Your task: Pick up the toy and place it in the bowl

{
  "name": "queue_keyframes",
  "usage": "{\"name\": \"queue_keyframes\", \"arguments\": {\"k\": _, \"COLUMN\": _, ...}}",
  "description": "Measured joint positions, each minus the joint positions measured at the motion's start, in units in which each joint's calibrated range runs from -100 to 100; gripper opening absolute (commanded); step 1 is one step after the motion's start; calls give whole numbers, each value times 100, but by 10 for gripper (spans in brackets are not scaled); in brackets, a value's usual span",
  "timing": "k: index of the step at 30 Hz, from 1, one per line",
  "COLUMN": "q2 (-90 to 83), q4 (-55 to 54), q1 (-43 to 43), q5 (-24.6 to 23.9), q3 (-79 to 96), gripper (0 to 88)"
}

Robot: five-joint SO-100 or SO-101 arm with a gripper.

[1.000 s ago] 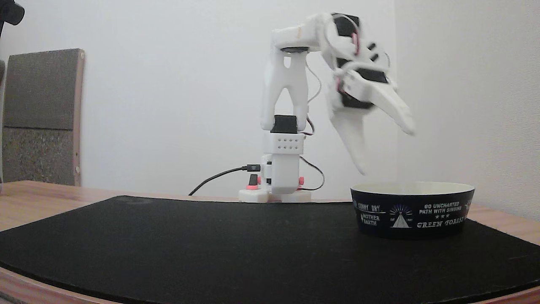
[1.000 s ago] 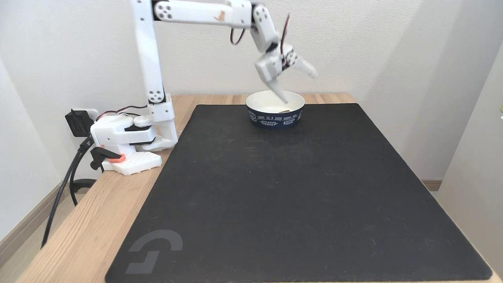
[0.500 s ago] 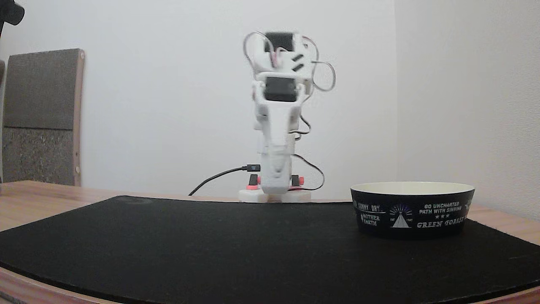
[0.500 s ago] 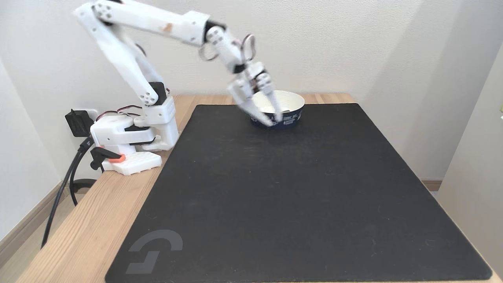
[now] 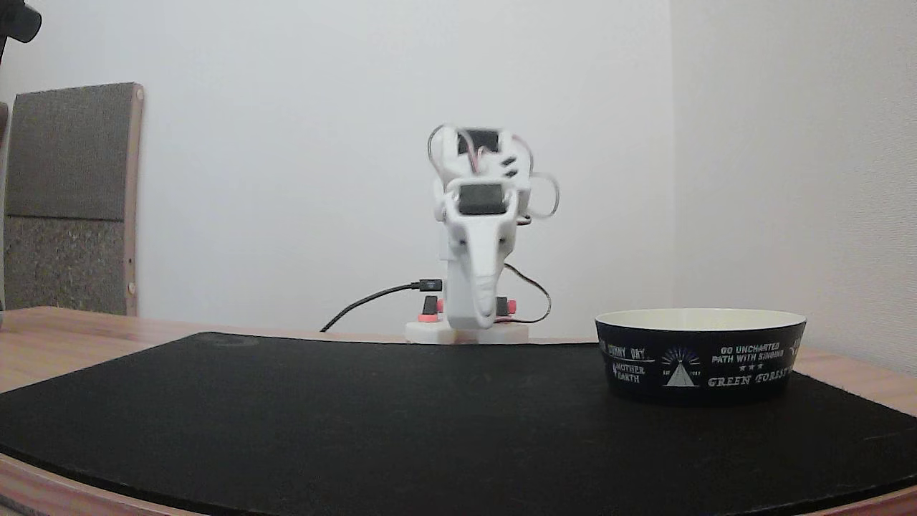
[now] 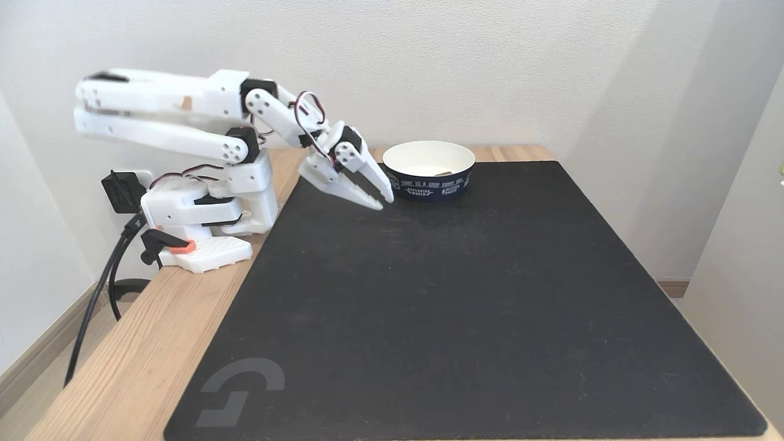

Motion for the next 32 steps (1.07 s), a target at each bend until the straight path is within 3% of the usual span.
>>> {"name": "queue_keyframes", "arguments": {"k": 9, "q2": -2465, "q4": 937, "q1": 241, "q5": 10, "q3": 727, "gripper": 67}}
{"name": "queue_keyframes", "arguments": {"k": 32, "q2": -2448, "q4": 1064, "q1": 366, "q5": 15, "q3": 746, "gripper": 65}}
